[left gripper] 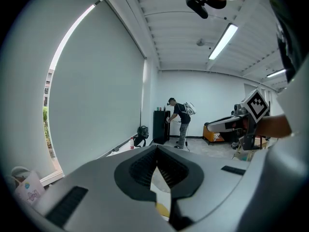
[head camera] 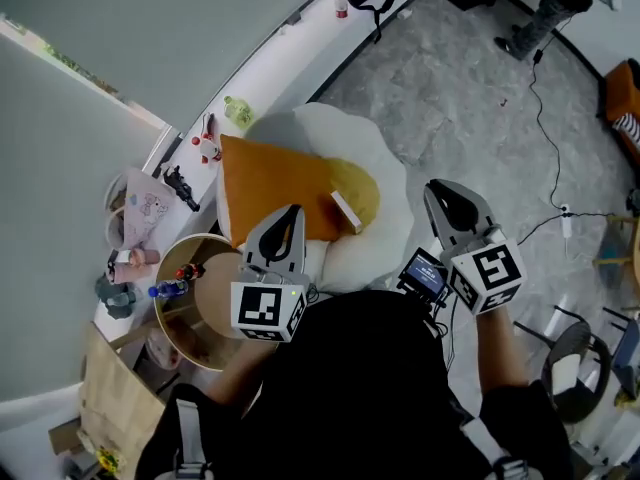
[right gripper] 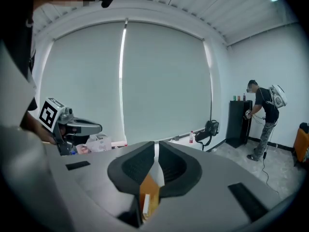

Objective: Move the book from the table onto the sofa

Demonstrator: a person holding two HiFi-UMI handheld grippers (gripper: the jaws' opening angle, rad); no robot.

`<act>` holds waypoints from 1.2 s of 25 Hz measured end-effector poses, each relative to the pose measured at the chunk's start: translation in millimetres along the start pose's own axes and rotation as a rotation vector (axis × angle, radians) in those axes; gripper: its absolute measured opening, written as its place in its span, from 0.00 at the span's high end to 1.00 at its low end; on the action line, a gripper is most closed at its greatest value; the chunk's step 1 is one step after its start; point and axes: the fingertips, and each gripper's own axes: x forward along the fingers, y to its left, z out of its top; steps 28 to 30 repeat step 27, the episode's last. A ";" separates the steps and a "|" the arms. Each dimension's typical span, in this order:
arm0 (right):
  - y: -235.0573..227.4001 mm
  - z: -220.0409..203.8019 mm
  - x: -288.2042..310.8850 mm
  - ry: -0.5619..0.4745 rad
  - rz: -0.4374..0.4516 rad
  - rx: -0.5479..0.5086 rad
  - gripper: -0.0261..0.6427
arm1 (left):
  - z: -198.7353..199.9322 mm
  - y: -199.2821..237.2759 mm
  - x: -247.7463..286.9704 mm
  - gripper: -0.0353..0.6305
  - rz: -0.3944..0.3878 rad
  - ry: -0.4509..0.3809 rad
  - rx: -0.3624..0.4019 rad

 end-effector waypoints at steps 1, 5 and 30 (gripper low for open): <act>-1.2 4.0 -3.6 -0.021 -0.006 0.011 0.93 | 3.1 0.3 -1.8 0.93 -0.001 -0.010 -0.003; -6.3 14.1 -12.2 -0.069 -0.052 0.025 0.93 | 10.3 5.4 -5.2 0.93 0.001 -0.039 0.001; -29.7 27.9 -12.9 -0.115 -0.090 0.041 0.93 | 35.6 10.8 20.7 0.93 0.005 -0.079 0.046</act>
